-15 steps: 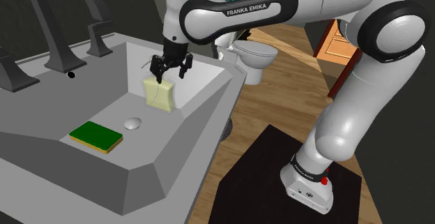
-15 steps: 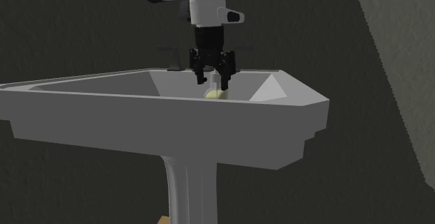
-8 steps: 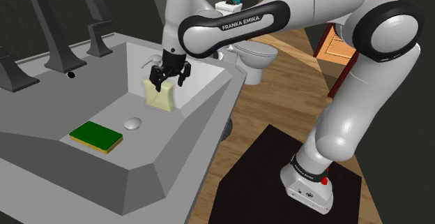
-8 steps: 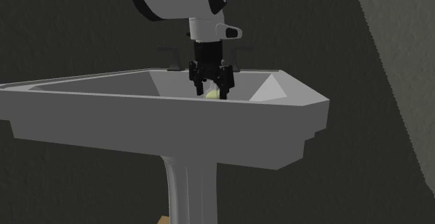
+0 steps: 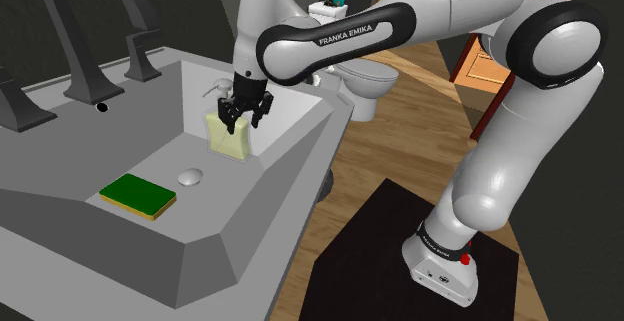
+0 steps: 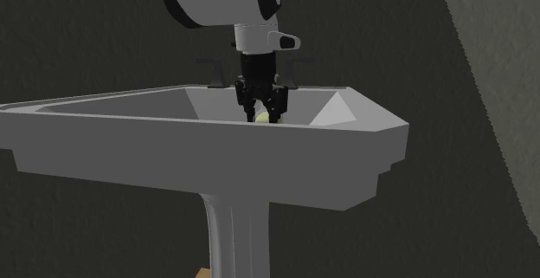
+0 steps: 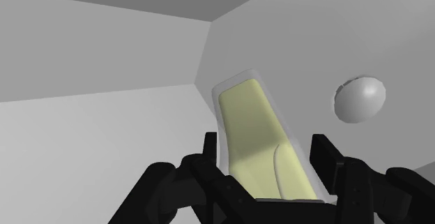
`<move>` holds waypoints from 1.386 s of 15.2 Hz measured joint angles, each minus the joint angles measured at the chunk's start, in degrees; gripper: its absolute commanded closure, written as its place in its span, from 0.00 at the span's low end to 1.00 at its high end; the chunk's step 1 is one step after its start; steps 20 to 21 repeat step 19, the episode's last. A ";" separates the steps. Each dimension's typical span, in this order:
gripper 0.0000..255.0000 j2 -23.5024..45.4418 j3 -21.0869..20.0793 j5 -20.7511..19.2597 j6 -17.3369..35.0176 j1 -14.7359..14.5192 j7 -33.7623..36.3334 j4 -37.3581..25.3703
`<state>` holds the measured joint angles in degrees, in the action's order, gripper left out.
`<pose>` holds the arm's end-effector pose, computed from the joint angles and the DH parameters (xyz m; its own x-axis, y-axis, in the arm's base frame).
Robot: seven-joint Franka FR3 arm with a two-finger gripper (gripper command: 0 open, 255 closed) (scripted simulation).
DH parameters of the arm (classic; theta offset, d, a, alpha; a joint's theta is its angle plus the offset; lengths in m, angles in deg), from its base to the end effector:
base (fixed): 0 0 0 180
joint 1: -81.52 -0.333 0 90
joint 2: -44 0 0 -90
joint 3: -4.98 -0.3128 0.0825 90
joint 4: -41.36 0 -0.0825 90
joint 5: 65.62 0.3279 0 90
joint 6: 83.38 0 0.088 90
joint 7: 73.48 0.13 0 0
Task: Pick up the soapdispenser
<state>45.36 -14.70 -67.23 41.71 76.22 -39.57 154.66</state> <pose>0.4836 0.2223 0.4707 0.9759 -0.1473 0.1611 -0.1346 -0.9871 -0.0871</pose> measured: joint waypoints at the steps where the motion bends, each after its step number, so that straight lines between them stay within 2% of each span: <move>1: 1.00 0.00 0.00 0.00 0.00 0.00 -0.01 0.00; 7: 1.00 -0.41 0.01 0.25 -2.09 0.02 -0.16 -1.57; 18: 1.00 -1.54 0.02 0.78 -10.58 0.05 -0.52 -9.00; 21: 1.00 -1.58 0.07 0.81 -10.98 0.10 -0.64 -9.37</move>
